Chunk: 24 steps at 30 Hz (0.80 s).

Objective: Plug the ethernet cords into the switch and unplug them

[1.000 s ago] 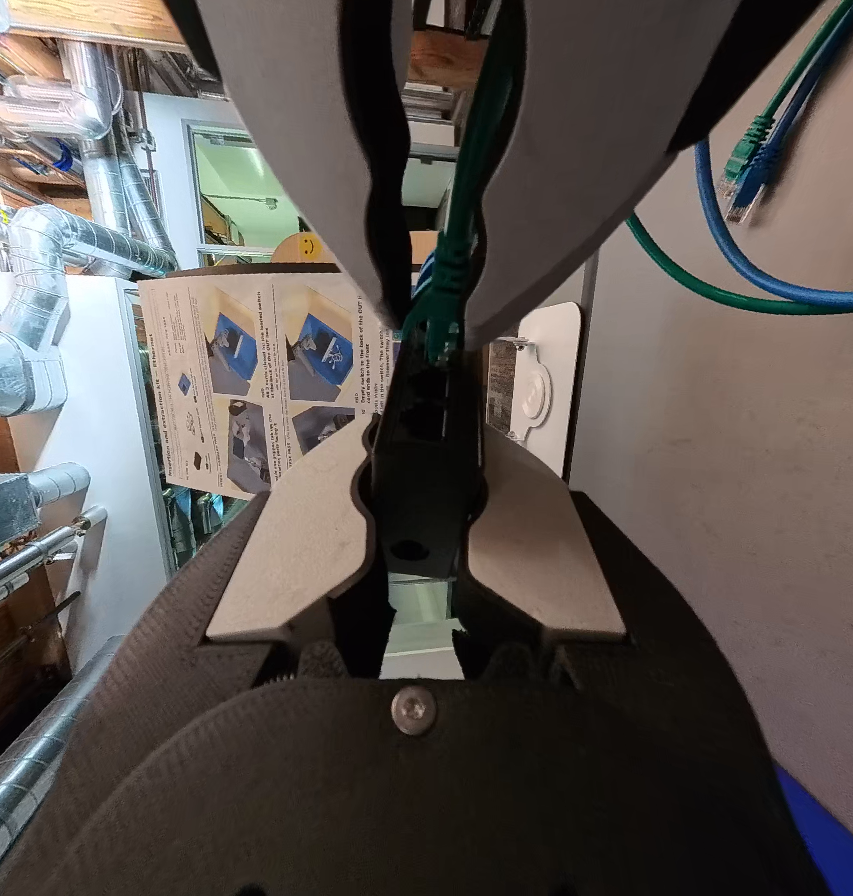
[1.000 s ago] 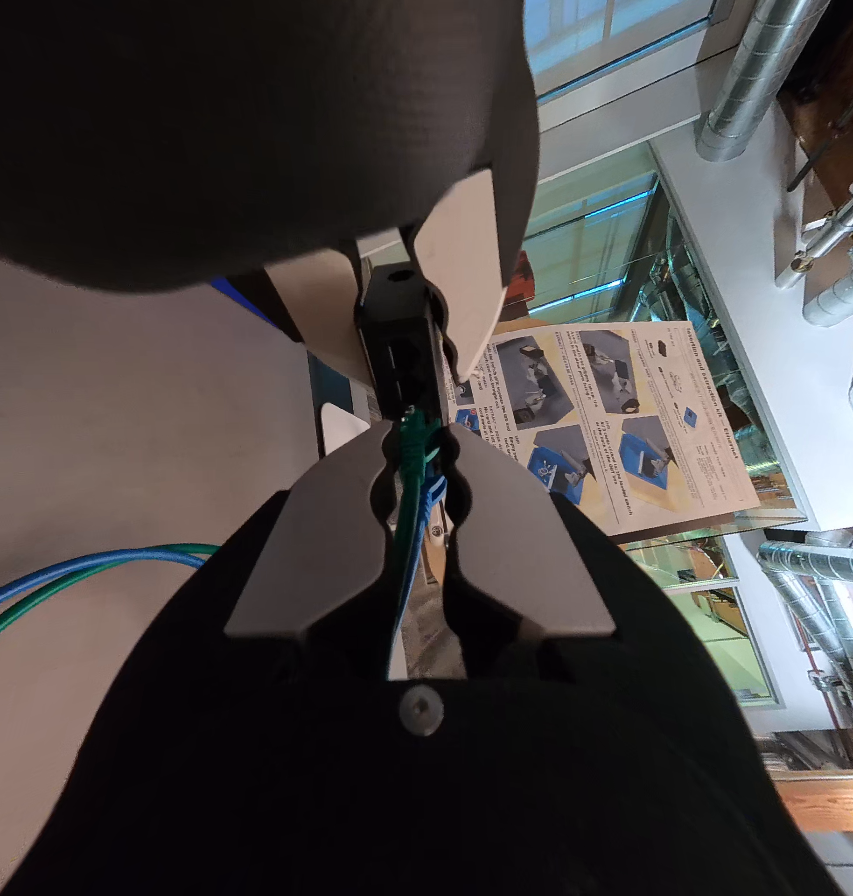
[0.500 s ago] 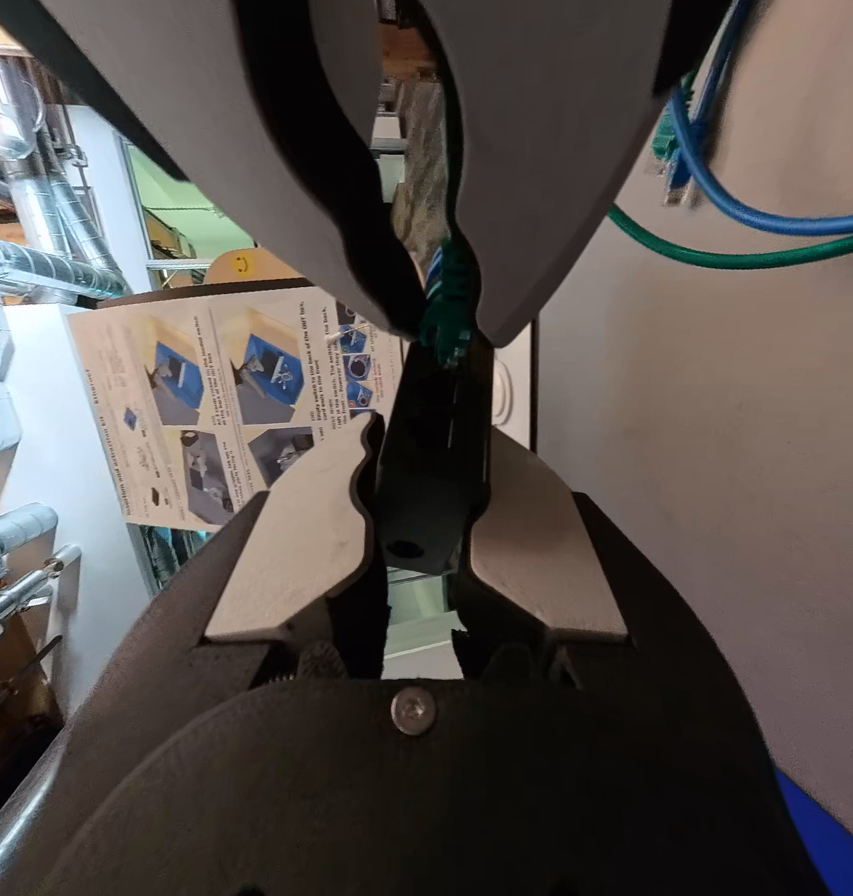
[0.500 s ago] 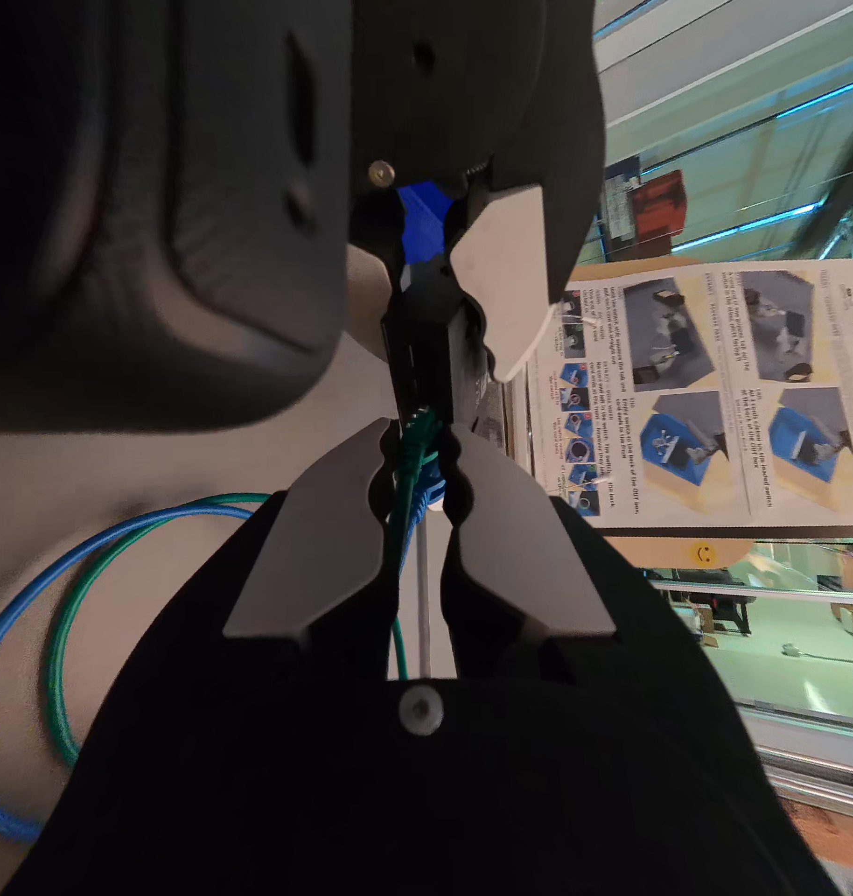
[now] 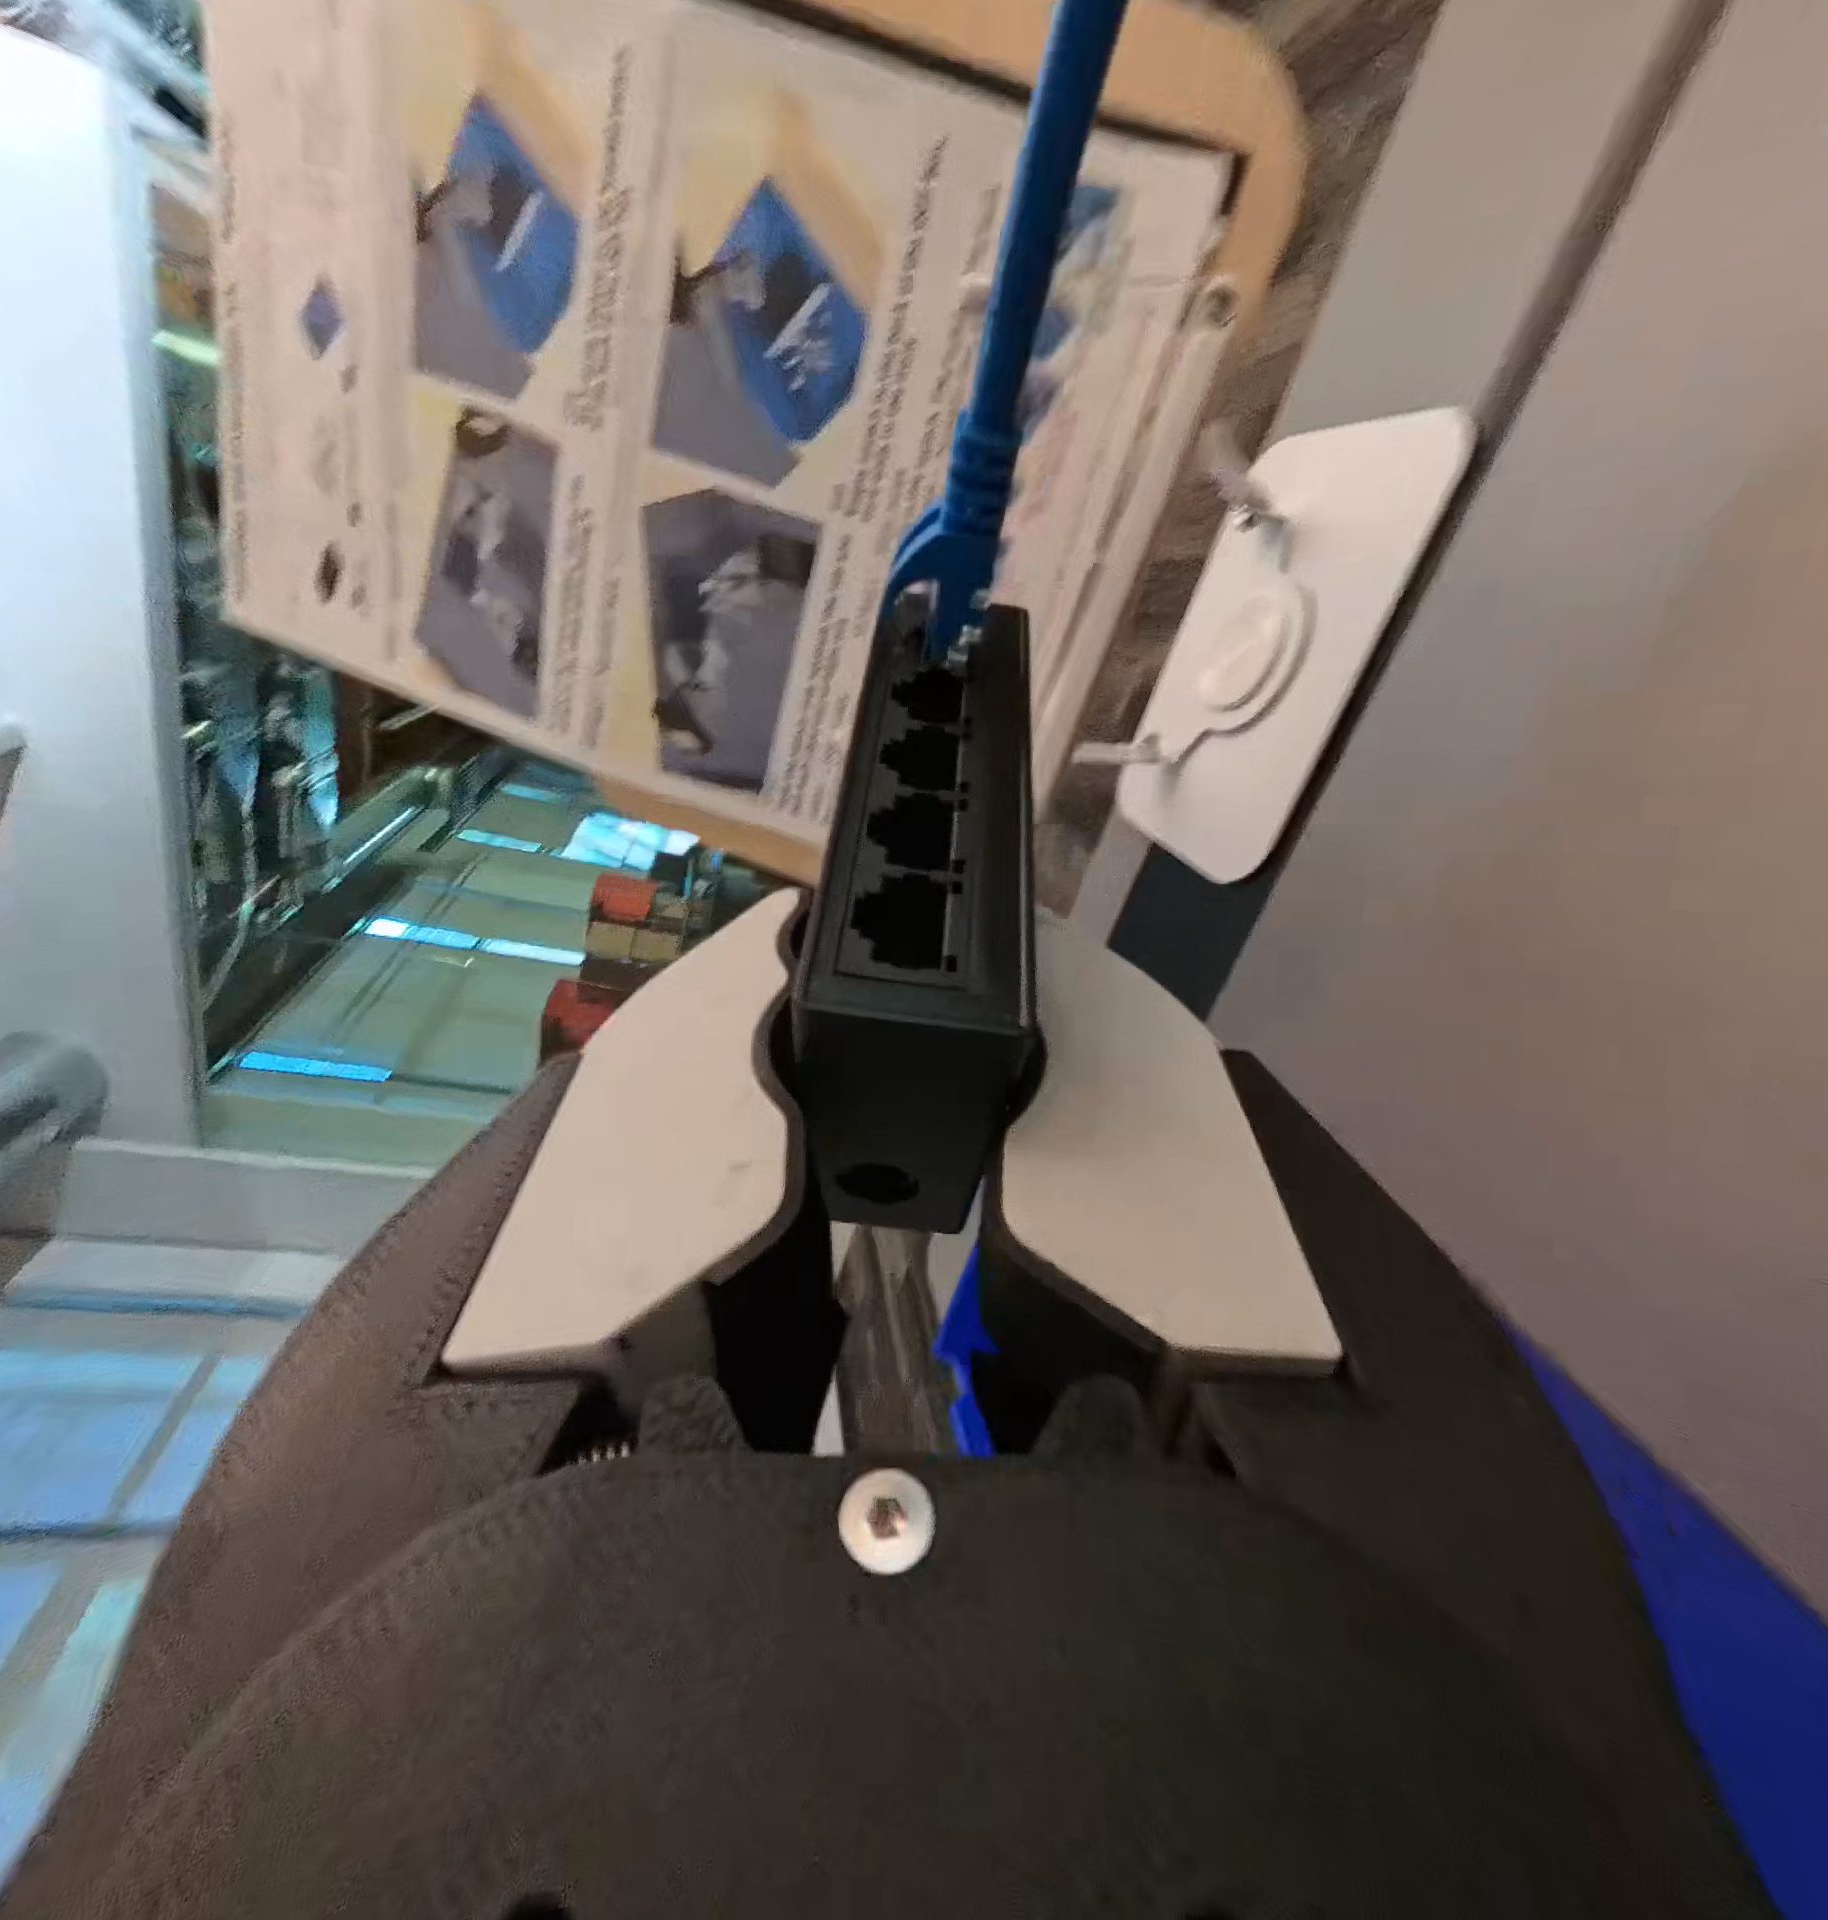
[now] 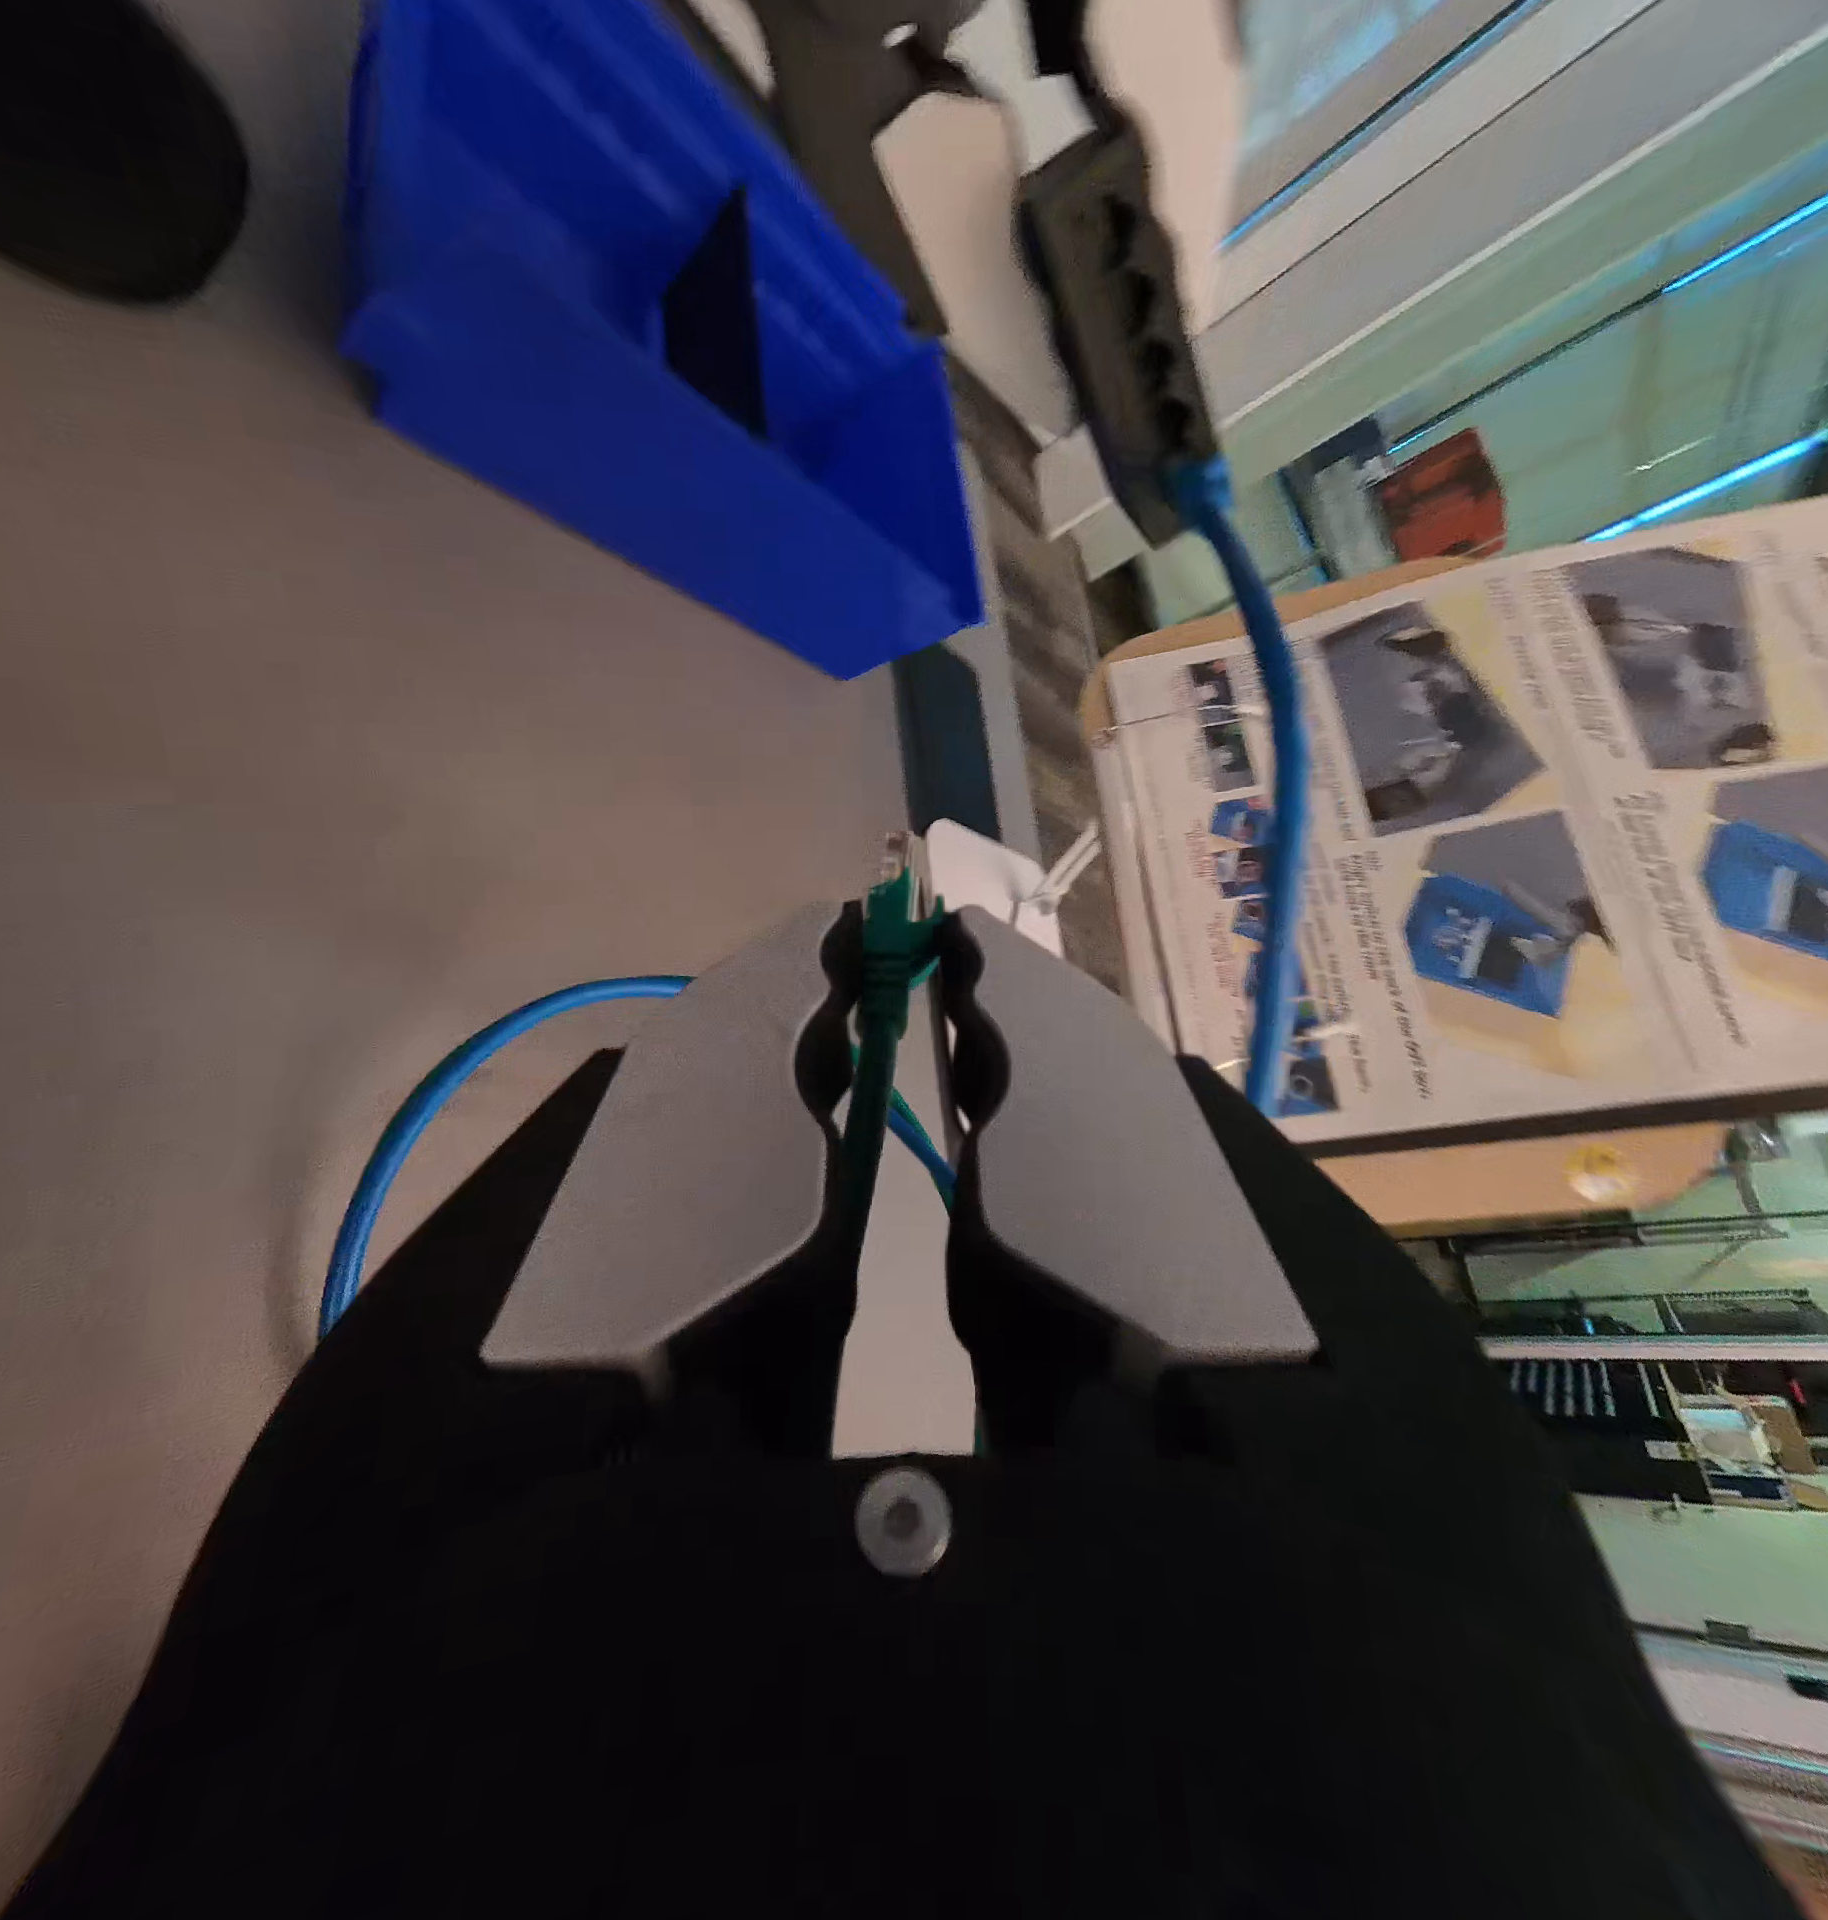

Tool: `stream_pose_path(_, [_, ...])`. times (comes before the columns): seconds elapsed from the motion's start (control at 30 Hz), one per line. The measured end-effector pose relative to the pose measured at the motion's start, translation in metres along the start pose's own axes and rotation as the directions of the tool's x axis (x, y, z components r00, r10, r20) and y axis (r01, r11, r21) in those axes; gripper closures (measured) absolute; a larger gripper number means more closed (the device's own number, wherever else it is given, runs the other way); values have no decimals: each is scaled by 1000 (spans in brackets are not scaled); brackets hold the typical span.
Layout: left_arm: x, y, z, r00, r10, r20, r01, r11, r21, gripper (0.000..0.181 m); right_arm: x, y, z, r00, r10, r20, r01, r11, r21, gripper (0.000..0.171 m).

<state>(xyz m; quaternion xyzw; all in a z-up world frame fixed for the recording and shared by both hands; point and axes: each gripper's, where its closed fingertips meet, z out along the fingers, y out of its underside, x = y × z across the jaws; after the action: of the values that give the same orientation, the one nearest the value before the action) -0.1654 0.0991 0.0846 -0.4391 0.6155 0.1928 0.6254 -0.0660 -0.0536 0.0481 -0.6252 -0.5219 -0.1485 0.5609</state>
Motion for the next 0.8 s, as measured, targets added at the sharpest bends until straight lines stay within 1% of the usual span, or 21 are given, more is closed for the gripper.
stream_pose_path(0.03, [-8, 9, 0, 1000, -13, 24, 14, 1000, -25, 151, 8, -4, -12, 999, 26, -21, -25, 999, 33, 155])
stream_pose_path(0.1, [-14, 27, 0, 999, -41, 17, 42, 996, -81, 151, 21, -9, -34, 996, 69, -48, -66, 996, 67, 155])
stream_pose_path(0.2, [-24, 54, -1, 995, -103, 14, 104, 985, -137, 150, 41, -10, -62, 987, 78, -143, -65, 994, 93, 156])
stream_pose_path(0.27, [-22, 67, -3, 996, -82, -26, 78, 987, -140, 150, 58, -6, -78, 968, 100, -231, -79, 992, 100, 156])
stream_pose_path(0.33, [-26, 78, -3, 998, -66, -2, 65, 985, -158, 150, 75, 1, -93, 938, 131, -322, -100, 989, 109, 156])
stream_pose_path(0.37, [-29, 80, -4, 997, -76, 7, 76, 984, -164, 150, 79, 5, -97, 929, 156, -335, -123, 985, 118, 156])
stream_pose_path(0.4, [-29, 78, -5, 995, -97, -4, 96, 986, -140, 151, 82, 10, -98, 920, 182, -346, -151, 982, 115, 156])
stream_pose_path(0.43, [-31, 70, -8, 992, -128, -7, 127, 988, -86, 150, 85, 17, -97, 911, 207, -356, -183, 978, 102, 156])
stream_pose_path(0.5, [-37, 46, -17, 974, -223, -31, 224, 973, 57, 151, 82, 30, -80, 904, 297, -307, -279, 955, 101, 157])
stream_pose_path(0.57, [-45, 19, -31, 941, -327, -82, 337, 926, 172, 151, 72, 42, -50, 880, 419, -225, -404, 908, 114, 157])
stream_pose_path(0.6, [-48, 8, -37, 924, -367, -110, 382, 898, 216, 151, 62, 50, -30, 859, 482, -170, -473, 876, 95, 157])
stream_pose_path(0.63, [-52, 0, -43, 906, -402, -133, 423, 871, 249, 151, 52, 60, -10, 834, 535, -139, -532, 845, 57, 157])
stream_pose_path(0.7, [-60, -10, -53, 870, -464, -167, 493, 815, 306, 151, 26, 82, 26, 797, 596, -94, -602, 796, -58, 157])
stream_pose_path(0.73, [-65, -12, -57, 850, -493, -186, 526, 784, 329, 151, 13, 92, 40, 790, 607, -83, -612, 781, -120, 156])
stream_pose_path(0.8, [-72, -7, -63, 816, -535, -219, 578, 746, 332, 151, -3, 108, 55, 800, 590, -106, -597, 770, -224, 156])
